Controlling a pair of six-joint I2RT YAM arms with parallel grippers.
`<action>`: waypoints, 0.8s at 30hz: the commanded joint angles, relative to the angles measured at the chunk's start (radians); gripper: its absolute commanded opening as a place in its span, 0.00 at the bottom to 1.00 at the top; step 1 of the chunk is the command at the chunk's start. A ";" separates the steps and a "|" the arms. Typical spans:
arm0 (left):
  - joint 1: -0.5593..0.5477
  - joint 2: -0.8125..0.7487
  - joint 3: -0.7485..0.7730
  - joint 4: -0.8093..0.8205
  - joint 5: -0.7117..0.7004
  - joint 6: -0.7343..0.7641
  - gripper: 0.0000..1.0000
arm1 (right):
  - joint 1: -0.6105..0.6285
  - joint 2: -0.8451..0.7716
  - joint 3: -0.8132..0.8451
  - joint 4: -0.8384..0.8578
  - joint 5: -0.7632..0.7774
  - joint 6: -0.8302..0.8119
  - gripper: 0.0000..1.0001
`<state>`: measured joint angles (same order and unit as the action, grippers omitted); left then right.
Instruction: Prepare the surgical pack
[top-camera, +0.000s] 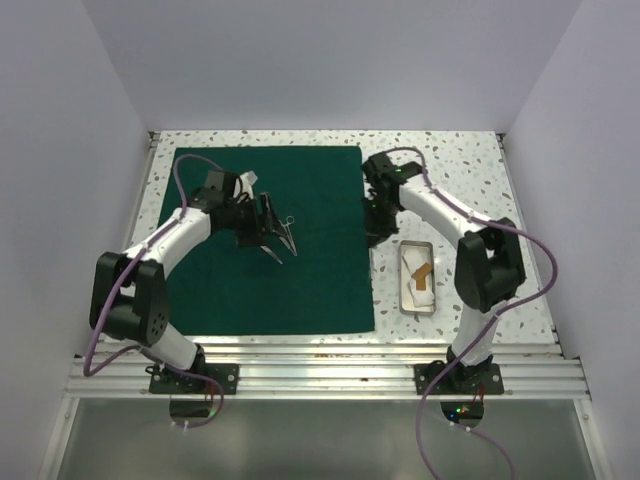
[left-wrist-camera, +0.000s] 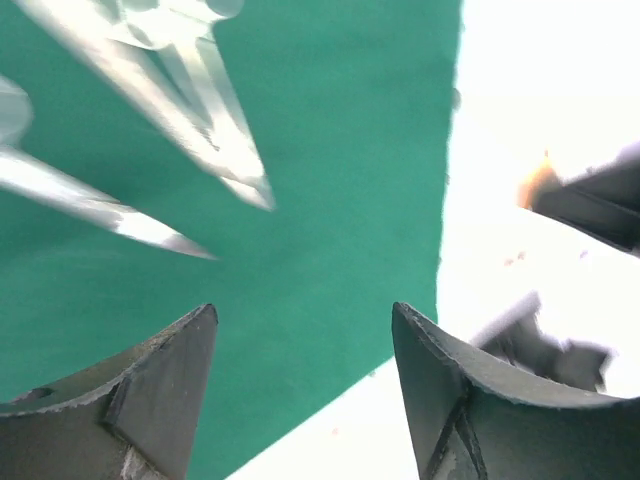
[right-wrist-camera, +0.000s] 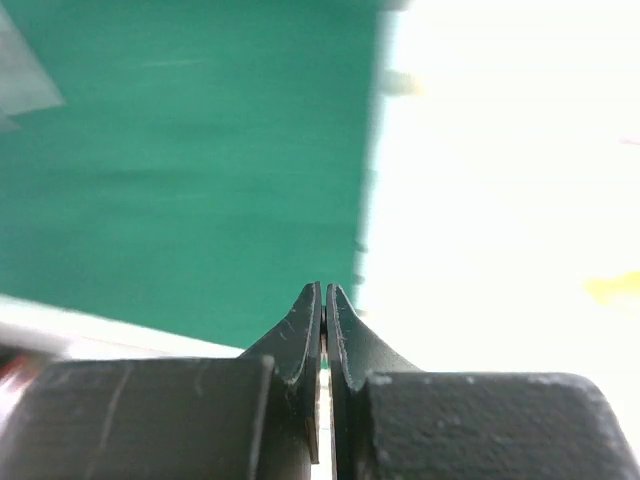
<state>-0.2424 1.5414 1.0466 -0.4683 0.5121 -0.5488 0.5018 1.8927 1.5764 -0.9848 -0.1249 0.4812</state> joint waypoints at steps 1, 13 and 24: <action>0.037 0.074 0.064 -0.095 -0.180 -0.013 0.74 | -0.121 -0.122 -0.088 -0.186 0.281 -0.142 0.00; 0.035 0.276 0.220 -0.234 -0.428 -0.140 0.72 | -0.210 0.002 -0.098 -0.173 0.335 -0.187 0.00; -0.034 0.344 0.299 -0.298 -0.497 -0.223 0.68 | -0.224 0.000 -0.122 -0.130 0.303 -0.194 0.46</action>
<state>-0.2420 1.8648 1.2881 -0.7193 0.0673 -0.7216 0.2756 1.9137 1.4410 -1.1275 0.1875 0.2958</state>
